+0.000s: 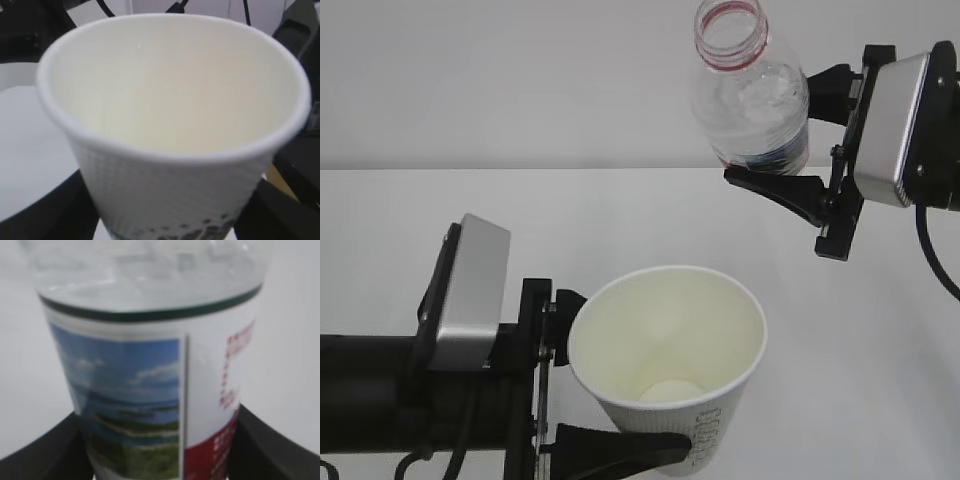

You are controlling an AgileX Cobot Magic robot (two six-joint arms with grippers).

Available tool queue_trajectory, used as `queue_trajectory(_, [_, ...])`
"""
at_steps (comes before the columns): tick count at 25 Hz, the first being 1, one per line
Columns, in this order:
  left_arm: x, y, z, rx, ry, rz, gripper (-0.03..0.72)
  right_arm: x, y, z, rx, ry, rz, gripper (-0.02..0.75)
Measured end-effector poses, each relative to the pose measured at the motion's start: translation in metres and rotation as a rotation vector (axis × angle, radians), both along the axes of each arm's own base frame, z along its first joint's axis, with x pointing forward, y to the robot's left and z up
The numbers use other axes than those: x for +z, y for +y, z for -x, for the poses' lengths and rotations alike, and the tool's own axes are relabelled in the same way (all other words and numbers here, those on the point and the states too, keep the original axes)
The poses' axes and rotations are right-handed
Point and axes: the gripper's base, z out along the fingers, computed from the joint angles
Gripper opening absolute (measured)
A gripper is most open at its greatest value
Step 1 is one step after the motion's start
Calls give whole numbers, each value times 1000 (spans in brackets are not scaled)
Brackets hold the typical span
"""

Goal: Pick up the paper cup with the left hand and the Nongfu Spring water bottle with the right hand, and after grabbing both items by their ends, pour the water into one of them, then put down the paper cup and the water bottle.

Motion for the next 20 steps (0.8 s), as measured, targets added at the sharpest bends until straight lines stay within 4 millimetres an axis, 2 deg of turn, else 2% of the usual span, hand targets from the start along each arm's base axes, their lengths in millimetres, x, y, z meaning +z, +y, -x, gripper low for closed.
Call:
queue_trajectory(5, [7, -6, -10, 16, -36, -1, 536, 1, 0, 0, -3, -24, 8, 503])
queue_trajectory(20, [7, -6, -15, 71, -6, -7, 536, 4, -2, -3, -21, -166, 71, 503])
